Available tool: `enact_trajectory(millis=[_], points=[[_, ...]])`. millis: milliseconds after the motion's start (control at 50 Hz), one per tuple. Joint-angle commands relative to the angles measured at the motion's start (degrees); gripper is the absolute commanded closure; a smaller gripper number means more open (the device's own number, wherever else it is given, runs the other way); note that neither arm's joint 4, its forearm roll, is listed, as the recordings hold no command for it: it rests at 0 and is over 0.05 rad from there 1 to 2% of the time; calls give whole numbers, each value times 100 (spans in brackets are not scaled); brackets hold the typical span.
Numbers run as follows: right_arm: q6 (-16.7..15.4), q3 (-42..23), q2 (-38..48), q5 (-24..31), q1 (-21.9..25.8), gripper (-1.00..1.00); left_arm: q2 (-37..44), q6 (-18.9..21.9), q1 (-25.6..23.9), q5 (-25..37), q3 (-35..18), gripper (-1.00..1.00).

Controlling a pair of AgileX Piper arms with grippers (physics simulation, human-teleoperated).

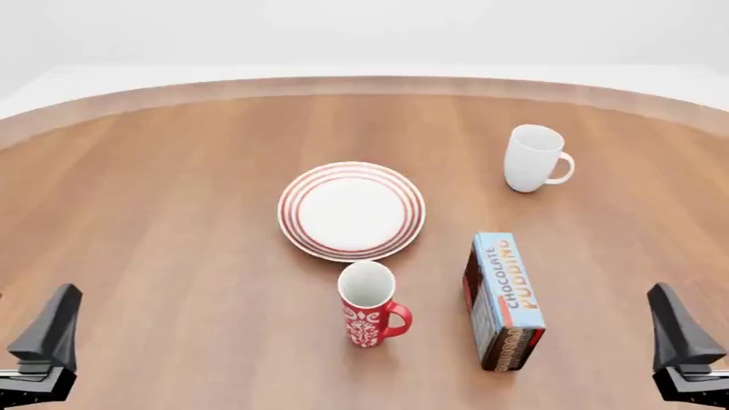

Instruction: Pick up the red mug and put it on the plate

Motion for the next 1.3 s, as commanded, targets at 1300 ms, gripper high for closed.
enact_trajectory(millis=[1300], points=[[-479, -5165, 4299, 3101, 2950, -100, 25, 0, 0, -6, -15, -100]])
